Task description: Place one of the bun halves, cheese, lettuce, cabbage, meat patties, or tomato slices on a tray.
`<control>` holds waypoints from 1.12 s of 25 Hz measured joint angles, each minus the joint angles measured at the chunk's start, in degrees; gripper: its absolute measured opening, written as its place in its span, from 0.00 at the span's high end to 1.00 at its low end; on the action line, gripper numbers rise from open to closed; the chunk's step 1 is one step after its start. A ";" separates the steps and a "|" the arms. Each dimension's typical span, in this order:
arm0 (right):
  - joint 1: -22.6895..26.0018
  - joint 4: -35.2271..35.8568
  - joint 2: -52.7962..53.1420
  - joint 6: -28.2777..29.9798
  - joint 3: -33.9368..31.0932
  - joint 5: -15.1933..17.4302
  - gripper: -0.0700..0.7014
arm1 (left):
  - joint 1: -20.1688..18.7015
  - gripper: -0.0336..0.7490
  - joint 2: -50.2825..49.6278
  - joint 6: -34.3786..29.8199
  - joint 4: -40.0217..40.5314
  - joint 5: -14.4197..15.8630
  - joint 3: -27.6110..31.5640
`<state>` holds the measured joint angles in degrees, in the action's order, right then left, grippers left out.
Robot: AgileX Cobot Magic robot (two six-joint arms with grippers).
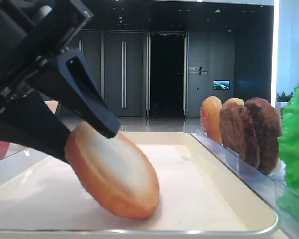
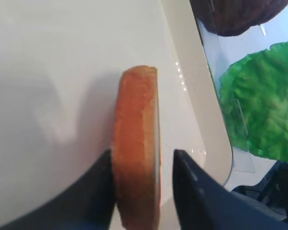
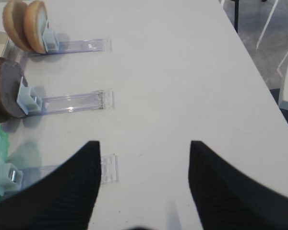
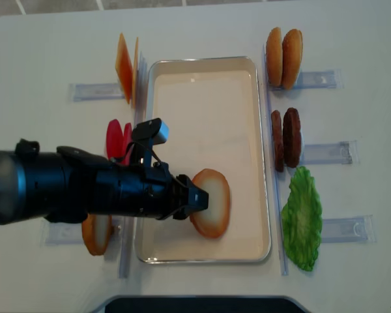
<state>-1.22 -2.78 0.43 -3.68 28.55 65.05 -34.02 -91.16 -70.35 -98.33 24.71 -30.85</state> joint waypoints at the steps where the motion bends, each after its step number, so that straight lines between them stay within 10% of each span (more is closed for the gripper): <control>1: 0.00 0.00 0.00 0.00 0.00 0.00 0.37 | 0.00 0.44 0.00 0.71 0.00 -0.06 0.00; 6: 0.00 0.00 0.00 0.00 0.00 0.00 0.37 | 0.00 0.24 0.00 10.76 7.61 -1.36 -0.06; 17: 0.00 0.00 0.00 0.00 0.00 0.00 0.37 | 0.00 0.23 2.49 46.15 44.51 0.12 -3.81; 28: 0.00 0.00 0.00 0.00 0.00 0.00 0.37 | 3.22 0.27 10.47 72.16 76.83 18.34 -17.68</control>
<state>-1.22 -2.78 0.43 -3.68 28.55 65.05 -30.80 -80.69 1.81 -21.50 43.05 -48.53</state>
